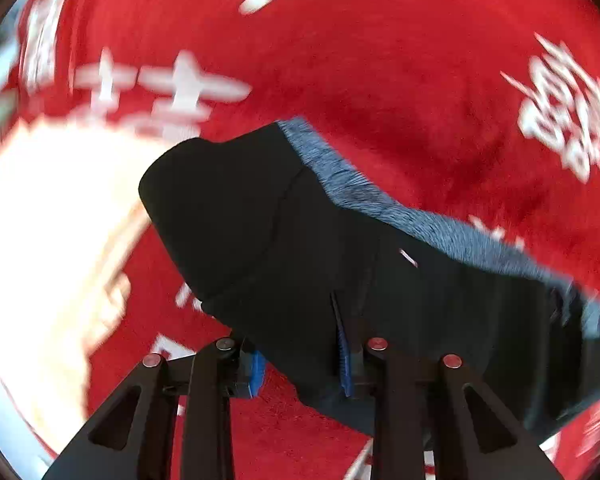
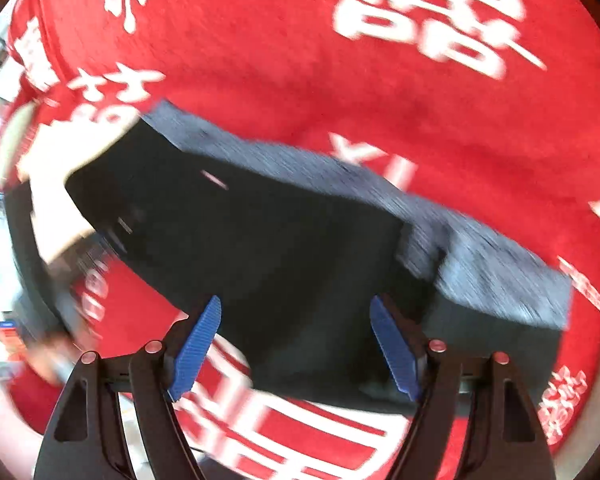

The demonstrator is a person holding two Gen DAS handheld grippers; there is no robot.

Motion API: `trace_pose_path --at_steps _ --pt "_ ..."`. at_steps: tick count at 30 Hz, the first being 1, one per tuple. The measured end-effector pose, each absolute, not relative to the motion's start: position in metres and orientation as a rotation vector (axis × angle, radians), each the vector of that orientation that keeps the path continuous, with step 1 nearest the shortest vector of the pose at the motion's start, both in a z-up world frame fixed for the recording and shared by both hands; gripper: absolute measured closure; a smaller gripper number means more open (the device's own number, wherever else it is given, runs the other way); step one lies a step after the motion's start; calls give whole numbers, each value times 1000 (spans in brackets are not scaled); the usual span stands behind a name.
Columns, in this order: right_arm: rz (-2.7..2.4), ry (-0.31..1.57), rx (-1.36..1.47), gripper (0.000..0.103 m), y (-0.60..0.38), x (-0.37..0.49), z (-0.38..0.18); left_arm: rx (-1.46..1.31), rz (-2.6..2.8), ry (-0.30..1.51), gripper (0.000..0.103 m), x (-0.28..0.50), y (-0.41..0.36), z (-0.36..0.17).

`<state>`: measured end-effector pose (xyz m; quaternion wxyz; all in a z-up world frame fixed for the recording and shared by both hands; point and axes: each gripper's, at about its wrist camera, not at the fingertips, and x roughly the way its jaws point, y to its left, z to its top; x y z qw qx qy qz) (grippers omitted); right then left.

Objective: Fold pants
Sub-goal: 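Fold the held end over with the left tool while the right tool grips the bundle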

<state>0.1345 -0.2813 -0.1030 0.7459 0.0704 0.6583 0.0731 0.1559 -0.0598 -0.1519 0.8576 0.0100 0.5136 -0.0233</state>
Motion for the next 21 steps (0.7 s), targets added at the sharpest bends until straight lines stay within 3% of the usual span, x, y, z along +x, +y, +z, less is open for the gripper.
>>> trace_pose_path --at_steps 6,16,17,18,19,20,21 --pt "421 1581 188 20 -209 233 -102 315 -78 972 73 137 -102 -149" --pt "576 1777 -49 19 -91 279 -146 391 -79 932 73 133 -111 -148" --pt "575 1798 -68 23 -88 278 -153 392 -78 930 73 132 -112 -147" --pt "574 1808 -81 34 -87 277 -156 389 -76 935 73 131 -112 -147" --pt "572 1815 -83 72 -88 276 -158 379 -77 944 73 131 -112 -147" --pt "557 1813 -67 86 -94 277 -158 372 -82 940 73 130 -112 -145" --pt "550 1803 -42 86 -100 277 -156 372 -94 925 73 128 -114 -141"
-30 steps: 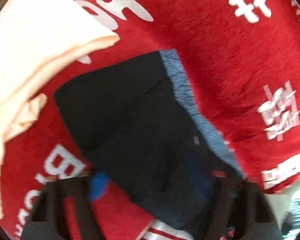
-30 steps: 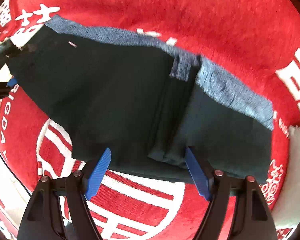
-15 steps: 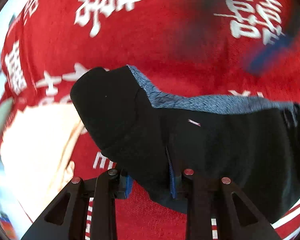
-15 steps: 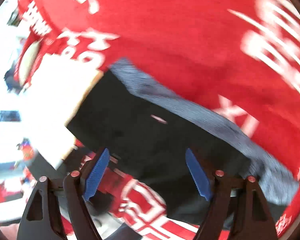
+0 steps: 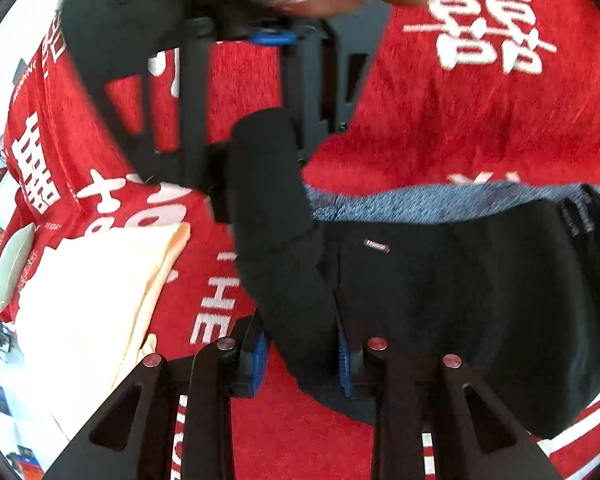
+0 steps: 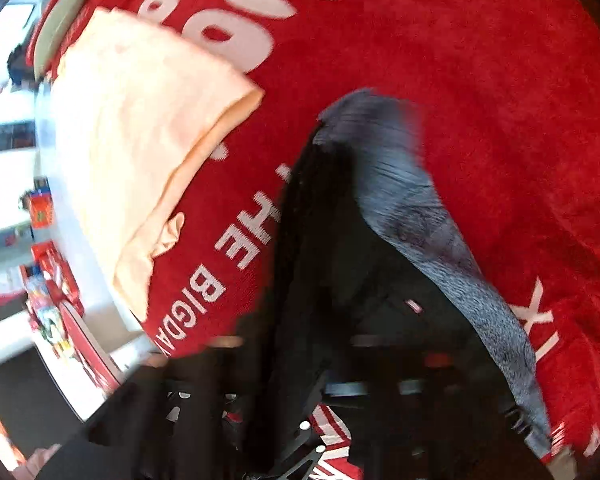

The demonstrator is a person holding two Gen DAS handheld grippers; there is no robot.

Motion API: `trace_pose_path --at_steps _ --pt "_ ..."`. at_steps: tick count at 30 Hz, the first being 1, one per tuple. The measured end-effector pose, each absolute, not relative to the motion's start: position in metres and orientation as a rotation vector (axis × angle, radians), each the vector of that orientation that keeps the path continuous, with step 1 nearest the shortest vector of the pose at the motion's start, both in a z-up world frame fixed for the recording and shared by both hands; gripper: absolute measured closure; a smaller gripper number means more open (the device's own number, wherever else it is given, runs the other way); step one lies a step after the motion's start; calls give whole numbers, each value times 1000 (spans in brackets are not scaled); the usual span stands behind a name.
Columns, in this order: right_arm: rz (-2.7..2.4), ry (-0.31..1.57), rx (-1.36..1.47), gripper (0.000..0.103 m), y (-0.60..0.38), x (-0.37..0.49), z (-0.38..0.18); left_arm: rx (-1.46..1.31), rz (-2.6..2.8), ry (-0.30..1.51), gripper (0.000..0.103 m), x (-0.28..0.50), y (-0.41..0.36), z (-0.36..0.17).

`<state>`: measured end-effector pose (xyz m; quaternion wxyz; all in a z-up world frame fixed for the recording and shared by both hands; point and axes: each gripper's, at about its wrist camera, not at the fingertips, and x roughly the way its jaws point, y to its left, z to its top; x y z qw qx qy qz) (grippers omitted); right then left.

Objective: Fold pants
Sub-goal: 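Fold the held end over with the left tool while the right tool grips the bundle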

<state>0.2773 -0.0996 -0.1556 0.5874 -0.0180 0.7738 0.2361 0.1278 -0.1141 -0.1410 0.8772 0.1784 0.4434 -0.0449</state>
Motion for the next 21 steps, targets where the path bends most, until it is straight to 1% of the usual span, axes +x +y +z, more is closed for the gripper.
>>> trace_pose_path --at_steps 11,18,21 --pt "601 1532 354 88 -226 235 -80 319 -262 822 73 105 -166 -70" --pt "545 1350 526 88 -325 181 -35 321 -428 792 73 78 -235 -33" --pt "495 1292 592 87 -375 150 -19 332 -509 800 73 63 -271 -27"
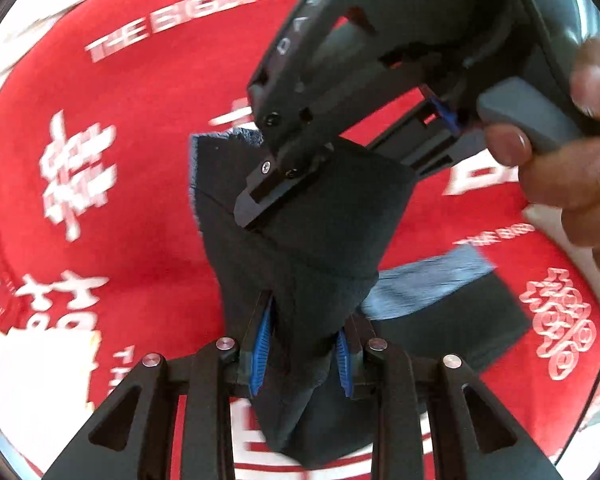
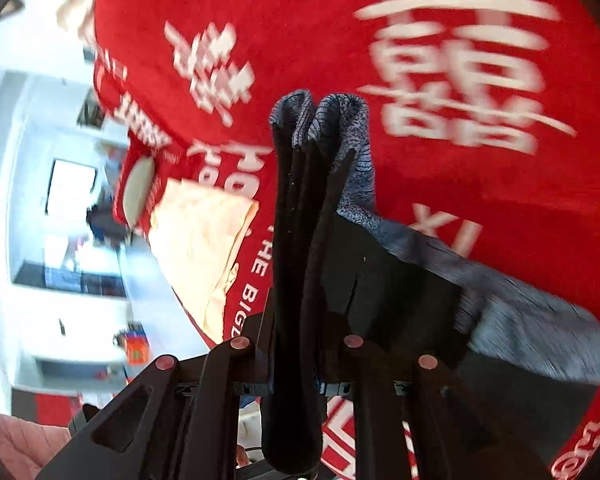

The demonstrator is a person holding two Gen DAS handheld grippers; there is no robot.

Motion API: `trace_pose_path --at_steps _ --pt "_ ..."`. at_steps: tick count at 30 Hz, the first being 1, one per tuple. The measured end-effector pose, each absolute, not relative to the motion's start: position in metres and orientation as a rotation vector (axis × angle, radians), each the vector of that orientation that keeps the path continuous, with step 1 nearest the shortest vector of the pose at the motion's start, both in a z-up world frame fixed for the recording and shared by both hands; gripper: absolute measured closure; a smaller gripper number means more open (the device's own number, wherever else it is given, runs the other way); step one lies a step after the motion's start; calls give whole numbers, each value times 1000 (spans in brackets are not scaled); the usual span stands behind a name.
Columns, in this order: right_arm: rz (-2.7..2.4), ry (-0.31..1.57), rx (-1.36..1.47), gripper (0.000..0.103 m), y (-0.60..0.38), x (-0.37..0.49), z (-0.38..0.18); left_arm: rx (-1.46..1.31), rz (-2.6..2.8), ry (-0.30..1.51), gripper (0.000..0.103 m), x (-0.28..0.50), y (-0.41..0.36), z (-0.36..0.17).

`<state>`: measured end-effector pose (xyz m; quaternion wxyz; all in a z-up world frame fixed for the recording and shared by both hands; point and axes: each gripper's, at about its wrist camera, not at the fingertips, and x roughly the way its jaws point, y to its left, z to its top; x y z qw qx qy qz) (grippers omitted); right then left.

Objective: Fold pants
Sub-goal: 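Fold the held end over with the left tool while the right tool grips the bundle, then lay the folded bundle down and open both tools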

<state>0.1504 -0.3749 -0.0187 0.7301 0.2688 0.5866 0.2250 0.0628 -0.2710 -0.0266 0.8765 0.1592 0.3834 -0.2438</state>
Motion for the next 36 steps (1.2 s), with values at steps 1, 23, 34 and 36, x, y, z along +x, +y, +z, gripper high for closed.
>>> trace_pose_path --at_steps 1,23,34,36 --pt "481 1279 605 87 -387 142 -16 337 -533 806 73 59 -283 -26" --pt "158 1230 885 81 -588 3 -152 720 -728 903 34 -34 -456 -133" --pt "49 1254 775 72 -577 -10 -143 610 -684 935 31 -19 -407 -87" --pt "14 1263 736 68 -572 -12 -142 571 -627 942 31 -3 -392 -78"
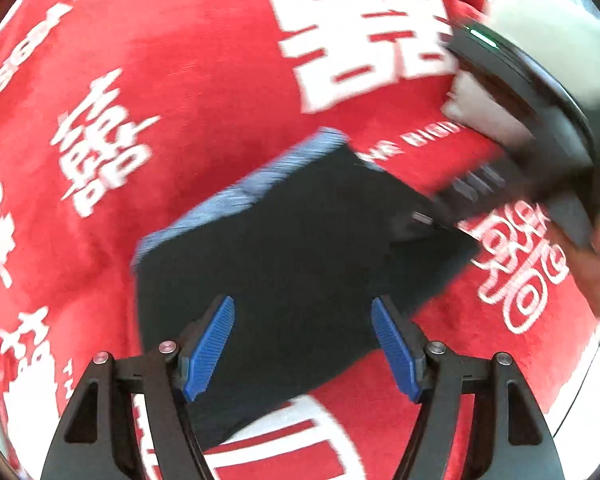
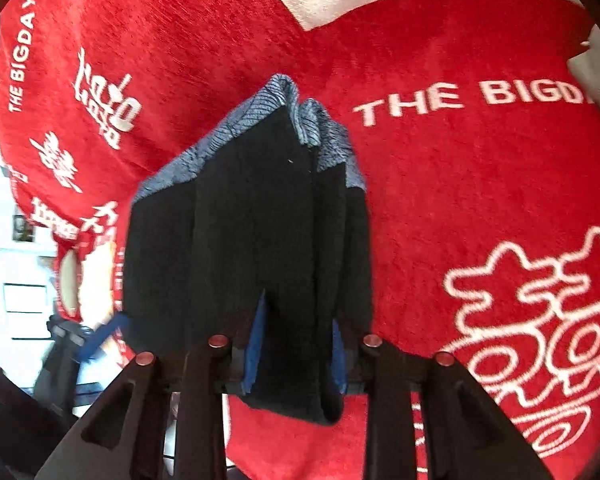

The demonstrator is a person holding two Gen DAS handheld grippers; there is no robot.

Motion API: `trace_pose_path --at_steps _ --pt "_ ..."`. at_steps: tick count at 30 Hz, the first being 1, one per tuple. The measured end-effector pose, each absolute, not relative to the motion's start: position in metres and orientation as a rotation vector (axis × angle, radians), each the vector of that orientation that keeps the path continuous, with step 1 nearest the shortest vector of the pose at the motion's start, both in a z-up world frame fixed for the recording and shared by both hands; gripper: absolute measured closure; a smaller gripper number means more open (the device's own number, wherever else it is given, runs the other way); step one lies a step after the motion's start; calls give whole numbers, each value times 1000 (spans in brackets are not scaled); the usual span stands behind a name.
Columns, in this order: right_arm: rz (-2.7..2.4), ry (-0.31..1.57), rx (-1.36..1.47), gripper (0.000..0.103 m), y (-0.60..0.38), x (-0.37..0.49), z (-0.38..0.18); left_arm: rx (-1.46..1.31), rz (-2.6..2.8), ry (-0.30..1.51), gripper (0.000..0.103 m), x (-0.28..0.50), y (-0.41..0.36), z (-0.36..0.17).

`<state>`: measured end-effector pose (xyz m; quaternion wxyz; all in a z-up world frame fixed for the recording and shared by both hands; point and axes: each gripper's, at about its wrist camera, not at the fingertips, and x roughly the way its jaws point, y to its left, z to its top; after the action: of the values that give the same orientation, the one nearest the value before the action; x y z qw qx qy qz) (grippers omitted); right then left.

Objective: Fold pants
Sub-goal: 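Lay the folded bundle down and open both tools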

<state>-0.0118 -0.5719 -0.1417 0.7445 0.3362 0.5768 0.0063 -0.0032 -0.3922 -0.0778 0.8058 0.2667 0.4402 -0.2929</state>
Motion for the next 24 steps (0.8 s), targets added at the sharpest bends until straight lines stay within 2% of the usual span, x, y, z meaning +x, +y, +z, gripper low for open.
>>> trace_pose_path --at_steps 2,9,14,18,19,20,22,24 --pt "-10 1269 699 64 -566 -14 -140 528 -554 958 31 21 -373 -73" --pt "-87 1267 694 62 -563 -27 -141 395 -294 1105 31 94 -315 -98" --pt "-110 1270 654 61 -556 -31 -141 347 -264 1179 31 102 -293 -126" --pt "-130 1263 649 59 -552 -36 -147 382 -274 1161 30 95 -295 -138" --pt "-135 1260 645 59 -551 -36 -147 378 -276 1167 29 97 -295 -140" --pt "-139 1260 643 57 -551 -36 -146 371 -272 1175 23 101 -294 -141" --pt "-147 1264 630 57 -550 -36 -144 339 -254 1193 16 108 -289 -141" --pt "-155 1265 592 56 -546 -35 -138 292 -270 1226 16 112 -282 -140"
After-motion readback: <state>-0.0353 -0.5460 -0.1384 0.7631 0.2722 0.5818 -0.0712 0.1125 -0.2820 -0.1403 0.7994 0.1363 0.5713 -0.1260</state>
